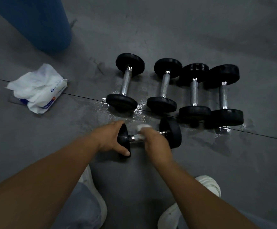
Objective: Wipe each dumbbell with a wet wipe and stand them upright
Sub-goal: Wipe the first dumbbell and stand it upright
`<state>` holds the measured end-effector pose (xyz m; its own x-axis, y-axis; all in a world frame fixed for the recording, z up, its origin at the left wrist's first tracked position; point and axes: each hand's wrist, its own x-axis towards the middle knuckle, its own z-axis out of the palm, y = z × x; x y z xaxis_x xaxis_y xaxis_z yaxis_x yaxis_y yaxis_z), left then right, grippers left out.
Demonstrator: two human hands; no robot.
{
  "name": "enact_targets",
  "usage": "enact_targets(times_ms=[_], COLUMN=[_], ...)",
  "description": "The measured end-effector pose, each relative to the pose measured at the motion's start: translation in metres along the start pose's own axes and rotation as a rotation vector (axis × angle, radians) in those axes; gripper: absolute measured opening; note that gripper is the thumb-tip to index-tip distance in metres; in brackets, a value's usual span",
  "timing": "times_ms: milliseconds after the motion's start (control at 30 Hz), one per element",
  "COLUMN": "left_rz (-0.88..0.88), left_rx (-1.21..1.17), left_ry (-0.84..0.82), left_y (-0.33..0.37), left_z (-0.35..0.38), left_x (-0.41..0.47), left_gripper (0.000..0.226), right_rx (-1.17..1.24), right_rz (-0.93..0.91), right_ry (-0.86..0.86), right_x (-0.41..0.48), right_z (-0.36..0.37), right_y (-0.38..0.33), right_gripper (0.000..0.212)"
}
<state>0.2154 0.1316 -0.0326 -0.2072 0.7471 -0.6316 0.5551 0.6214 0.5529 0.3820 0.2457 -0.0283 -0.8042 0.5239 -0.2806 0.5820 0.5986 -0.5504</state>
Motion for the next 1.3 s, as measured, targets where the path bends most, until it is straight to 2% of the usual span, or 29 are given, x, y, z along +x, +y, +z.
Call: enact_targets(times_ms=[33, 67, 133, 200, 233, 300, 367, 400, 433, 467, 500, 533, 567, 600, 633, 667, 733, 767, 833, 933, 1000, 1067, 1167, 1233, 1300], left_rz=[-0.002, -0.003, -0.004, -0.004, -0.006, -0.014, -0.018, -0.021, -0.027, -0.033, -0.038, -0.042, -0.044, -0.047, -0.048, -0.046, -0.037, -0.035, -0.042, -0.027, -0.028, -0.036, -0.053, -0.054, -0.063], left_rx=[0.011, 0.02, 0.039, 0.046, 0.039, 0.021, 0.013, 0.007, 0.0, -0.007, -0.011, -0.014, -0.016, -0.019, -0.026, -0.03, -0.028, -0.03, -0.054, -0.055, -0.057, -0.046, -0.053, -0.068, -0.072], left_ry=[-0.009, -0.017, -0.024, -0.024, -0.027, -0.034, -0.04, -0.041, -0.046, -0.051, -0.054, -0.056, -0.053, -0.049, -0.045, -0.043, -0.038, -0.033, -0.038, -0.046, -0.035, -0.026, -0.023, -0.033, -0.035], left_y=[0.0, 0.0, 0.001, 0.001, 0.002, 0.001, 0.002, 0.003, 0.003, 0.003, 0.003, 0.002, 0.002, 0.001, 0.0, 0.0, 0.0, -0.001, -0.003, -0.003, -0.002, 0.0, 0.0, 0.0, 0.0], left_z=[-0.003, -0.005, -0.007, -0.006, -0.006, -0.007, -0.006, -0.005, -0.005, -0.005, -0.006, -0.006, -0.006, -0.005, -0.004, -0.002, 0.0, 0.0, -0.002, -0.003, -0.002, 0.0, 0.002, 0.002, 0.002], left_x=[0.001, 0.002, 0.002, 0.002, 0.002, 0.003, 0.002, 0.001, 0.001, 0.0, 0.0, 0.0, 0.0, 0.001, 0.001, 0.002, 0.002, 0.003, 0.004, 0.005, 0.005, 0.004, 0.002, 0.003, 0.002], left_gripper=[0.112, 0.111, 0.11, 0.109, 0.109, 0.112, 0.115, 0.117, 0.119, 0.123, 0.126, 0.129, 0.131, 0.132, 0.133, 0.133, 0.132, 0.129, 0.122, 0.12, 0.12, 0.121, 0.12, 0.12, 0.122], right_rx=[-0.044, -0.118, -0.153, -0.043, -0.007, -0.098, 0.021, 0.066, 0.104, 0.206, 0.418, 0.683, 1.016, 1.362, 1.631, 1.793, 1.94, 1.92, 1.712, 1.466, 1.545, 1.662, 1.736, 1.623, 1.585], right_rz=[-0.001, -0.038, -0.157, -0.014, 0.08, 0.059, -0.028, -0.068, -0.054, 0.044, 0.247, 0.545, 0.856, 1.086, 1.213, 1.256, 1.201, 1.167, 1.092, 1.084, 1.155, 1.127, 1.076, 1.024, 1.047], right_ry=[0.063, 0.054, -0.069, -0.104, -0.03, 0.069, -0.038, -0.116, -0.121, -0.018, 0.146, 0.304, 0.383, 0.391, 0.384, 0.365, 0.311, 0.275, 0.217, 0.156, 0.224, 0.308, 0.165, 0.057, 0.101], right_x=[0.001, -0.003, -0.012, -0.012, -0.011, -0.009, -0.01, -0.012, -0.015, -0.019, -0.023, -0.026, -0.028, -0.024, -0.017, -0.007, 0.01, 0.013, 0.008, -0.011, -0.005, 0.007, 0.01, -0.002, -0.004], right_z=[0.001, 0.005, 0.011, 0.005, 0.005, 0.012, 0.015, 0.012, 0.008, 0.01, 0.013, 0.02, 0.025, 0.031, 0.034, 0.034, 0.023, 0.017, 0.014, 0.016, 0.019, 0.03, 0.047, 0.049, 0.045], right_y=[0.004, 0.004, 0.003, 0.004, 0.006, 0.003, -0.008, -0.014, -0.02, -0.021, -0.02, -0.017, -0.018, -0.016, -0.011, -0.004, -0.003, -0.008, -0.012, -0.003, 0.004, 0.003, -0.022, -0.025, -0.015], right_gripper=[0.028, 0.028, 0.033, 0.035, 0.032, 0.033, 0.036, 0.033, 0.028, 0.023, 0.021, 0.023, 0.025, 0.026, 0.027, 0.029, 0.035, 0.035, 0.023, 0.019, 0.025, 0.031, 0.029, 0.032, 0.028])
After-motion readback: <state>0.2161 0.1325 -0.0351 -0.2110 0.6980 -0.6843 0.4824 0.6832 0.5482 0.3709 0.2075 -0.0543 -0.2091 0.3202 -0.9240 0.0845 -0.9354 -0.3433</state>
